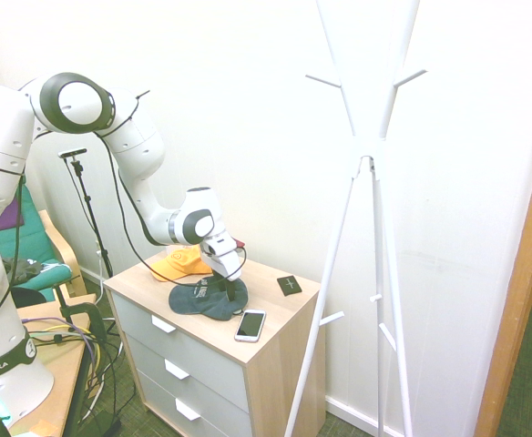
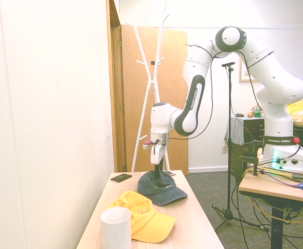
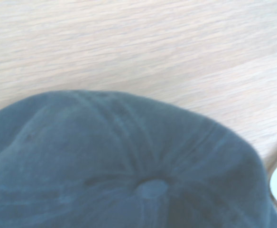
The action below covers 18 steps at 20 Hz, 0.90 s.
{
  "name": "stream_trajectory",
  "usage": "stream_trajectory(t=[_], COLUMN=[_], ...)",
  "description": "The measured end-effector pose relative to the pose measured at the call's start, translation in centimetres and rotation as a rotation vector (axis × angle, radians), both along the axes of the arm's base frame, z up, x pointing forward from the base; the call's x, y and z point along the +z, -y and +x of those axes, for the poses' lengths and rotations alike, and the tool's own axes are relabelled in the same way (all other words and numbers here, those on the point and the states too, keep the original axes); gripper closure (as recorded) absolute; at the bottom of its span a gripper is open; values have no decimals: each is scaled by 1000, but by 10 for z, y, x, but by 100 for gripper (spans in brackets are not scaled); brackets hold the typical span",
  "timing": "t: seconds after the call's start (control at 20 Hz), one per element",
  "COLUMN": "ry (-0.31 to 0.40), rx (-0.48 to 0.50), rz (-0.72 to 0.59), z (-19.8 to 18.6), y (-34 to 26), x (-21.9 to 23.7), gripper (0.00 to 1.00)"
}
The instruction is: Hang the cap
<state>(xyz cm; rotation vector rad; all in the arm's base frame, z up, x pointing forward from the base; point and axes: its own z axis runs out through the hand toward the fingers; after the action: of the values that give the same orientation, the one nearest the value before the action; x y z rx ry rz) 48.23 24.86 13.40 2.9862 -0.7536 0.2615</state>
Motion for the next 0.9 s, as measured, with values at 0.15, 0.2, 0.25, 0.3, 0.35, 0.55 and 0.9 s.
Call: stream_trajectory(t=[0.15,0.2,0.25,0.3,0.35,0.55,0.9], ry=[4,4,5,5,5,4,50], rx=[-5,-7,-6,-7,-8,-8,-21], rz=[3,3,4,5,6,9,35], z=[5,6,6,7,8,9,26], y=[3,4,4,4,4,5,-1], x=[2,3,3,3,4,5,63], gripper=[100,100,100,100,100,100,100])
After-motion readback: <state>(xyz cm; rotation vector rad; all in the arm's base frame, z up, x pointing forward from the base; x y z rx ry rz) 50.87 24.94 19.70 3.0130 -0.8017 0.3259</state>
